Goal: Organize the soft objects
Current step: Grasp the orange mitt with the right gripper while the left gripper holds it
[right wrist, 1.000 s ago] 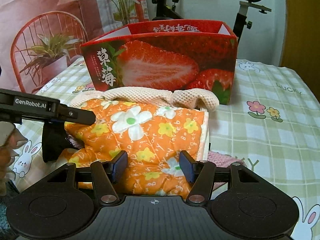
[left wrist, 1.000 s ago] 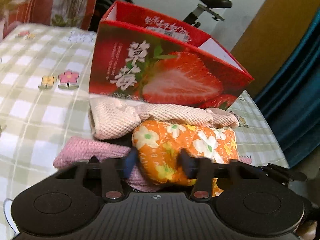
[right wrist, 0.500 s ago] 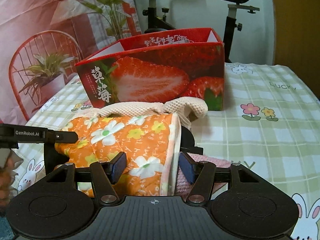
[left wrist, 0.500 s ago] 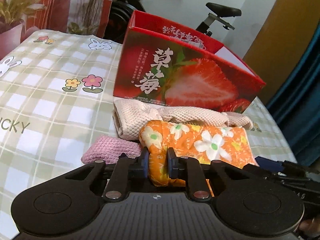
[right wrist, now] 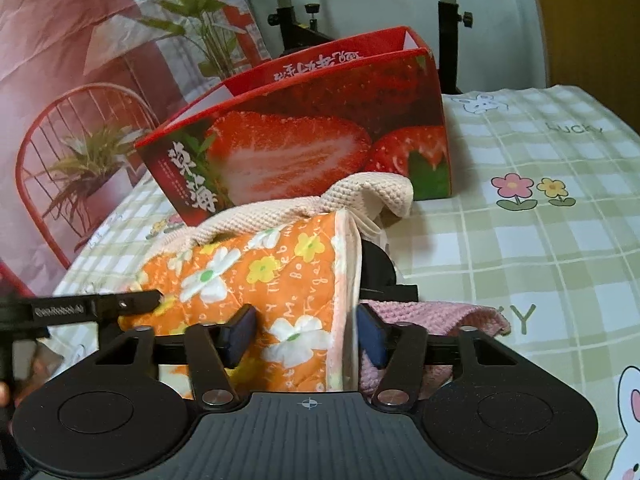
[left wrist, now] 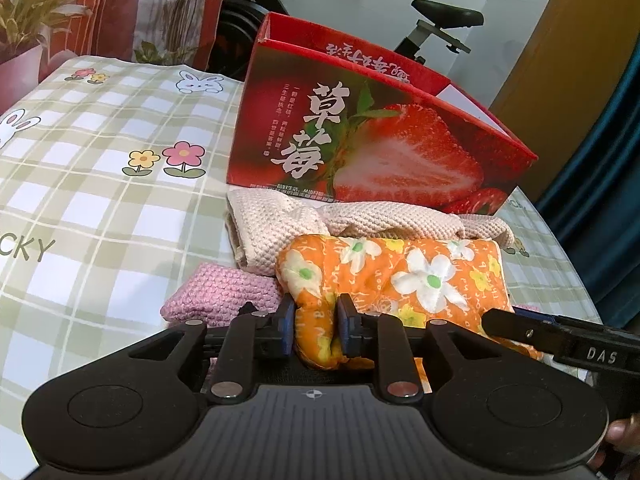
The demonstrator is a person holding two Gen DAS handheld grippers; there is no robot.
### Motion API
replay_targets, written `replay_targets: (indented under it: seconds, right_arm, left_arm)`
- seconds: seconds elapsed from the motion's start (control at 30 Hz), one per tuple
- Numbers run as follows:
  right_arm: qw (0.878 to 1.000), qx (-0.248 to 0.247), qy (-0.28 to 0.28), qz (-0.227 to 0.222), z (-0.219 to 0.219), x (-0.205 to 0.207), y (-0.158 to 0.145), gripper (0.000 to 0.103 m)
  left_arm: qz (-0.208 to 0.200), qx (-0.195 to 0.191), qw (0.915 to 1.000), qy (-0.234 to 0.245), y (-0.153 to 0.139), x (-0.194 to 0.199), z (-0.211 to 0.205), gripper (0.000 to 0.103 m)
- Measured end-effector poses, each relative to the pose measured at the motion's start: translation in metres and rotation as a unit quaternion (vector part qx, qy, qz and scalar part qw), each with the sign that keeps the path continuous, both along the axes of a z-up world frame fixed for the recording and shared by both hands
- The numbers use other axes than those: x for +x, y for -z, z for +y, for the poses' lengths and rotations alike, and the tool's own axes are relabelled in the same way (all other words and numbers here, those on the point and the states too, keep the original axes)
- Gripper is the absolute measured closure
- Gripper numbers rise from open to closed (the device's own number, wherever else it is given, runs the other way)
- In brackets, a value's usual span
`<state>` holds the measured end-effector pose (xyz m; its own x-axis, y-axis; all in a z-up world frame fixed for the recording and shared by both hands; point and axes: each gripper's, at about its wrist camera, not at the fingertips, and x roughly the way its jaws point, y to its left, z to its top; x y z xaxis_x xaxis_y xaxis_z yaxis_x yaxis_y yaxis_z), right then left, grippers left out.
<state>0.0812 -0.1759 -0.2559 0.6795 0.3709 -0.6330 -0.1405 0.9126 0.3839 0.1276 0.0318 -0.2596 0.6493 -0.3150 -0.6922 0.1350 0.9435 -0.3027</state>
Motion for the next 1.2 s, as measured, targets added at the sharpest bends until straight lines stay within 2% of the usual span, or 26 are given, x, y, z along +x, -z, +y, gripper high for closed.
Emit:
replay_targets:
  seconds: [0.47, 0.67, 0.87, 1.1, 1.2]
  right_arm:
    - [0.996, -0.052, -0.014, -0.072, 0.018, -0.002, -0.044, 0.081]
    - [0.996, -0.060, -0.018, -0.062, 0.021, -0.003, -0.031, 0.090]
    - [0.997, -0.047, -0.007, -0.054, 0.014, -0.012, -0.012, 0.092]
    - [0.995, -0.068, -0.013, -0.069, 0.020, -0.017, -0.014, 0.092]
    - [0.992, -0.086, -0.022, -0.085, 0.023, -0.019, -0.019, 0.094]
  left_arm:
    - [0.000, -0.003, 1.0000, -0.001, -0.002, -0.003, 0.000, 0.079]
    - [0.000, -0.006, 1.0000, -0.002, -0.001, -0.003, 0.000, 0.079]
    - [-0.001, -0.011, 0.9999, -0.002, 0.001, -0.002, 0.002, 0.079]
    - [-0.002, -0.017, 0.9998, -0.003, 0.002, -0.002, 0.004, 0.080]
    - [-0.008, -0.019, 0.9998, -0.002, -0.001, -0.003, 0.004, 0.084]
